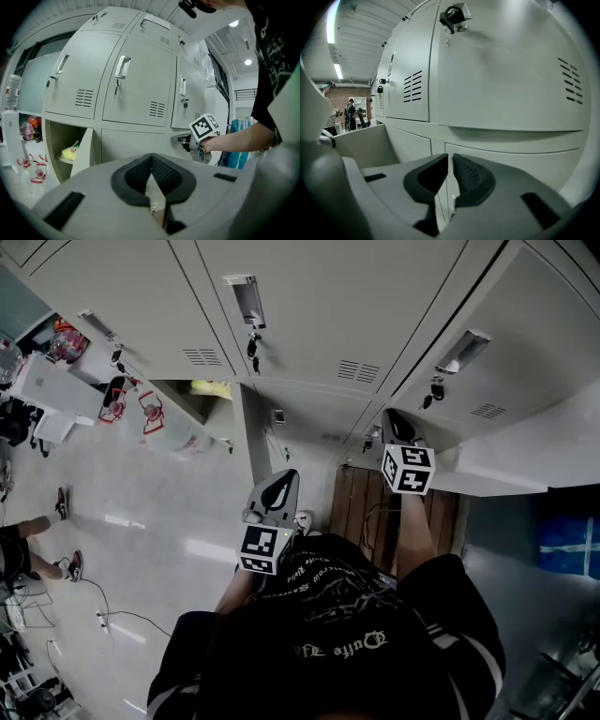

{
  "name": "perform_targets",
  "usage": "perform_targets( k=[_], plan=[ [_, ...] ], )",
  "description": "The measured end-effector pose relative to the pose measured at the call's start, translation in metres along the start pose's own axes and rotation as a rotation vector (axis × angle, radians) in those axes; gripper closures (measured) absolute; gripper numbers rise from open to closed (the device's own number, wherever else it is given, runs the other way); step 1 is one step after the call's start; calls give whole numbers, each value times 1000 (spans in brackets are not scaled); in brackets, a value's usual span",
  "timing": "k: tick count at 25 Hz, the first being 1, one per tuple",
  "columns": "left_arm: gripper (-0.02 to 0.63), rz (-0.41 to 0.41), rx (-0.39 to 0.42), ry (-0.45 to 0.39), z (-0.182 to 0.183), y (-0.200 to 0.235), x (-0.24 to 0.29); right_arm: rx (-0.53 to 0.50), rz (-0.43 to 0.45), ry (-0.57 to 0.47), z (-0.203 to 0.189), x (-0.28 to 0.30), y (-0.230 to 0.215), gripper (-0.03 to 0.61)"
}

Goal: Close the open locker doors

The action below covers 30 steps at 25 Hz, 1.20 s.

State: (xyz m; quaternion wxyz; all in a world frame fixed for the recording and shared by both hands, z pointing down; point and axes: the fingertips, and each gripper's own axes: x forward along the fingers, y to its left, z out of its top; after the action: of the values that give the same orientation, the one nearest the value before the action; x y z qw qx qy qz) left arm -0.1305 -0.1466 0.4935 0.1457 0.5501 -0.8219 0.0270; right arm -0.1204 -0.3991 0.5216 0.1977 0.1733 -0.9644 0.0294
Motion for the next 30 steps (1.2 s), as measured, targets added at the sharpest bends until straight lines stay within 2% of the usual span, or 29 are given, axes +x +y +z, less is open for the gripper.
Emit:
perform_targets(
  k=[4,8,13,16,19,24,29,30],
  plan=[
    [606,5,-23,-18,1,-6,-8,-44,100,19,-2,-11,27,535],
    [606,42,-64,-48,0,-5,-24,-97,296,46,-11,-29,84,483],
    [606,162,-46,-76,1,8,-57,-157,539,84,-32,-59,169,455],
    [606,250,-106,-88,-9,21,-83,-194,654,84,-43,-76,215,446],
    [606,380,-165,-72,-26,44,-114,-223,754,70,-46,-90,254,439],
    [606,533,-231,-44,-50,64,-160,-270,833,47,-42,-96,298,439],
    [606,595,-270,-43,-66,67,-183,-301,788,18,-35,-86,317,444],
    [606,603,-274,-43,-68,67,-186,-301,778,17,-35,-85,318,474]
  ],
)
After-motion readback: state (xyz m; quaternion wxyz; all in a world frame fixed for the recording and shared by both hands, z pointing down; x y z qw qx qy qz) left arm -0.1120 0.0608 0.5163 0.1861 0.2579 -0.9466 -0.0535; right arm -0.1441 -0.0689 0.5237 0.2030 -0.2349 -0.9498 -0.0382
